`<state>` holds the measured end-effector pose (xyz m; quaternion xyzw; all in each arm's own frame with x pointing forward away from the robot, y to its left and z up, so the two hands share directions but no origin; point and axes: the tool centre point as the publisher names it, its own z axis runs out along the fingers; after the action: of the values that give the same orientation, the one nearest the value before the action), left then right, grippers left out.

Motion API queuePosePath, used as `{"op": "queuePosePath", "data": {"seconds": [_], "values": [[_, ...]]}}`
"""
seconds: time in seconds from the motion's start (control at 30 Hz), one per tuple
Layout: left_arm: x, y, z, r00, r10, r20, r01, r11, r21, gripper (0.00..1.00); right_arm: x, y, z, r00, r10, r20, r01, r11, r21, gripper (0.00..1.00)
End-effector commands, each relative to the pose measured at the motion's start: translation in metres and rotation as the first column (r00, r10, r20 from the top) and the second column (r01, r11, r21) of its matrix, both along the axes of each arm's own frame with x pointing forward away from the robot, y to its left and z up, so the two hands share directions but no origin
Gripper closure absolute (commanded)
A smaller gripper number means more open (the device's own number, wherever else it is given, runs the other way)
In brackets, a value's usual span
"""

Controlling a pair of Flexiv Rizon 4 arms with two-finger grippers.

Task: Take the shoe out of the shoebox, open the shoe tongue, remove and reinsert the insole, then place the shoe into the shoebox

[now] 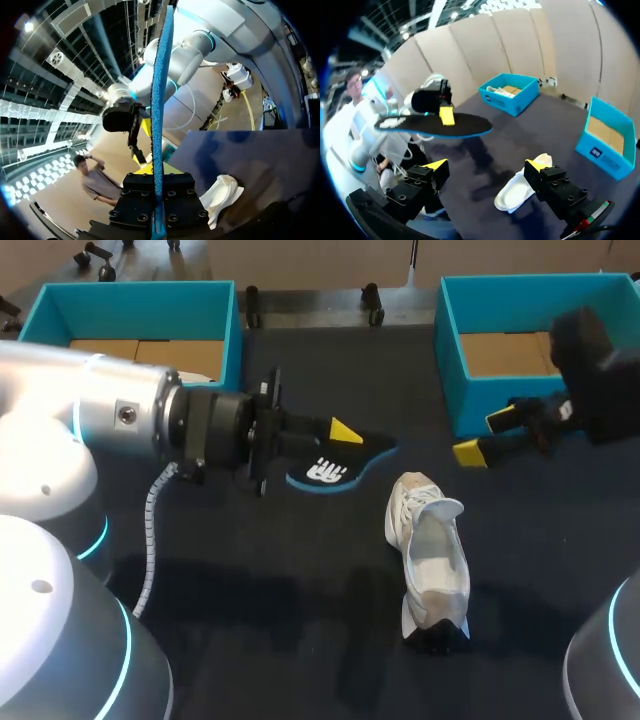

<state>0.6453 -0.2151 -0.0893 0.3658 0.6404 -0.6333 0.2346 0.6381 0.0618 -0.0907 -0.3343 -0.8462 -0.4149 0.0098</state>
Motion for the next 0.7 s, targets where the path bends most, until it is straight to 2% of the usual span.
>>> {"op": "queuePosePath", "data": {"seconds": [0.03, 0.17, 0.5, 0.7], "values": [[-0.002, -0.001, 0.002, 0.999, -0.006, -0.032, 0.006, 1.000, -0.001, 1.00, 0.009, -0.003, -0.001, 0.979, 0.195, 0.061, -0.190, 0.979, -0.079, 0.00], [-0.006, -0.004, 0.001, 0.997, -0.024, -0.076, 0.023, 1.000, -0.008, 1.00, 0.010, -0.008, -0.008, 0.958, 0.280, 0.058, -0.274, 0.957, -0.096, 0.00], [-0.016, -0.008, -0.002, 0.983, 0.005, -0.182, -0.006, 1.000, -0.002, 1.00, 0.010, -0.008, -0.008, 0.958, 0.280, 0.058, -0.274, 0.957, -0.096, 0.00], [-0.014, -0.011, -0.009, 0.972, 0.003, -0.235, -0.009, 1.000, -0.021, 1.00, 0.010, -0.008, -0.008, 0.958, 0.280, 0.058, -0.274, 0.957, -0.096, 0.00]]}}
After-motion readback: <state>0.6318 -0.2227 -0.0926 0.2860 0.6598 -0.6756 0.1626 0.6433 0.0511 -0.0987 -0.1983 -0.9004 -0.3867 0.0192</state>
